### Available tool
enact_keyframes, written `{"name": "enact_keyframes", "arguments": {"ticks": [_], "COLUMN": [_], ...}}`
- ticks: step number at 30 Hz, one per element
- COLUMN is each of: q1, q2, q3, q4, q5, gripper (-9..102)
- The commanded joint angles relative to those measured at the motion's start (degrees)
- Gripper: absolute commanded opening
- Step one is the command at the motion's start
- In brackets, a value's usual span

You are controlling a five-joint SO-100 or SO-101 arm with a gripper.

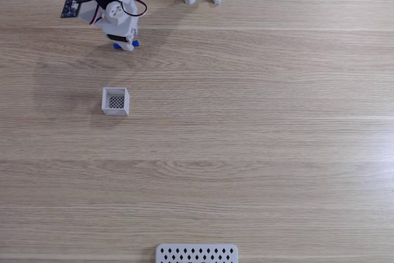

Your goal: Grasp a peg and put it in the crate.

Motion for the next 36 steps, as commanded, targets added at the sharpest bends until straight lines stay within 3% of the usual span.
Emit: {"name": "enact_keyframes", "arguments": {"ticks": [1, 8, 13, 17, 22, 27, 36], "q1": [0.4, 1.0, -0.4, -4.0, -5.9, -11.3, -20.0], "q2": [1.8, 4.8, 12.7, 25.2, 41.6, 48.9, 31.0], "q3": [0.8, 4.0, 7.7, 13.4, 23.6, 32.4, 32.8], "q4": [-2.2, -5.5, -6.5, -12.6, -29.3, -48.7, -83.3], "q5": [-1.8, -8.5, -15.6, -29.2, -46.9, -57.9, -59.3], "gripper": [15, -2, 0, -1, -1, -1, -1]}}
